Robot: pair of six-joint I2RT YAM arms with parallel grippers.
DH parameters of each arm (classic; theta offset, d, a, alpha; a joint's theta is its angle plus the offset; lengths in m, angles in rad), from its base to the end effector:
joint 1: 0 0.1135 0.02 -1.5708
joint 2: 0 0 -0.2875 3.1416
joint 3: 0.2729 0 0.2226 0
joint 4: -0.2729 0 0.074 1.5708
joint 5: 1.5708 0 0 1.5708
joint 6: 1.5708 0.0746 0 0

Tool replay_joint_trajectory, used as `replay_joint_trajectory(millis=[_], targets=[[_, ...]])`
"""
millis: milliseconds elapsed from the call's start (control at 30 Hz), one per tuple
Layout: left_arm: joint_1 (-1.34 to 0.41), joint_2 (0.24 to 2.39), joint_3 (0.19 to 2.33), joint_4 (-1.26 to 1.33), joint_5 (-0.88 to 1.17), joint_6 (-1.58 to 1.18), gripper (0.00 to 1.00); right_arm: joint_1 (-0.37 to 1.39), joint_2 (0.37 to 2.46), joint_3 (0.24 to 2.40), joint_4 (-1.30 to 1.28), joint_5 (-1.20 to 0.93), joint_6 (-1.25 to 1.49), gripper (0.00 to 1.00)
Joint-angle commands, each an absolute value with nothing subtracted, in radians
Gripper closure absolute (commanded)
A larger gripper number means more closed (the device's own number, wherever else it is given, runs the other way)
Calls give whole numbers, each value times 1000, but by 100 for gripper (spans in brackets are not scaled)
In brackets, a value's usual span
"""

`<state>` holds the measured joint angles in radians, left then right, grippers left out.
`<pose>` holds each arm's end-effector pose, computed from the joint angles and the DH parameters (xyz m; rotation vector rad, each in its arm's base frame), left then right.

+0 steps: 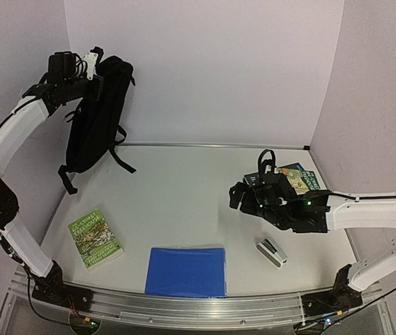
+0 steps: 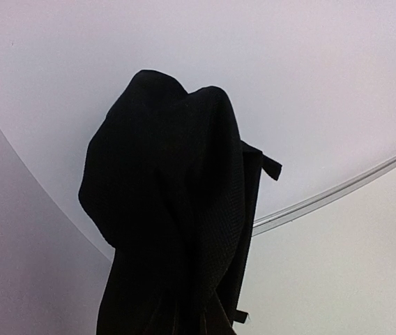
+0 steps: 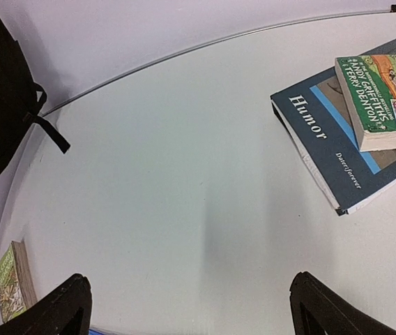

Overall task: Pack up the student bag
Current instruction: Adjust the student bag at the center of the board.

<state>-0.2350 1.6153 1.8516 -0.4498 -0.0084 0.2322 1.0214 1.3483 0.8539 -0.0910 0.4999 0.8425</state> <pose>0.3623 -0.0861 0.4777 0.4072 1.7372 0.0055 0.1819 0.2286 0.2679 0.0997 2.1299 0.5889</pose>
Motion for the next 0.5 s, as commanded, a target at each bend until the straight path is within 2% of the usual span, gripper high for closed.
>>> replay_joint_trajectory(millis=[0,200,467], targets=[[-287,1554,1732,-273,75,274,100,1020,1336,853,-68,508,856,2],[-366,1600,1554,-195,34,242,100,1020,1330,852,-67,507,857,2],[-494,1634,1436,-129,205,-25,100,1020,1322,839,-67,534,878,2]])
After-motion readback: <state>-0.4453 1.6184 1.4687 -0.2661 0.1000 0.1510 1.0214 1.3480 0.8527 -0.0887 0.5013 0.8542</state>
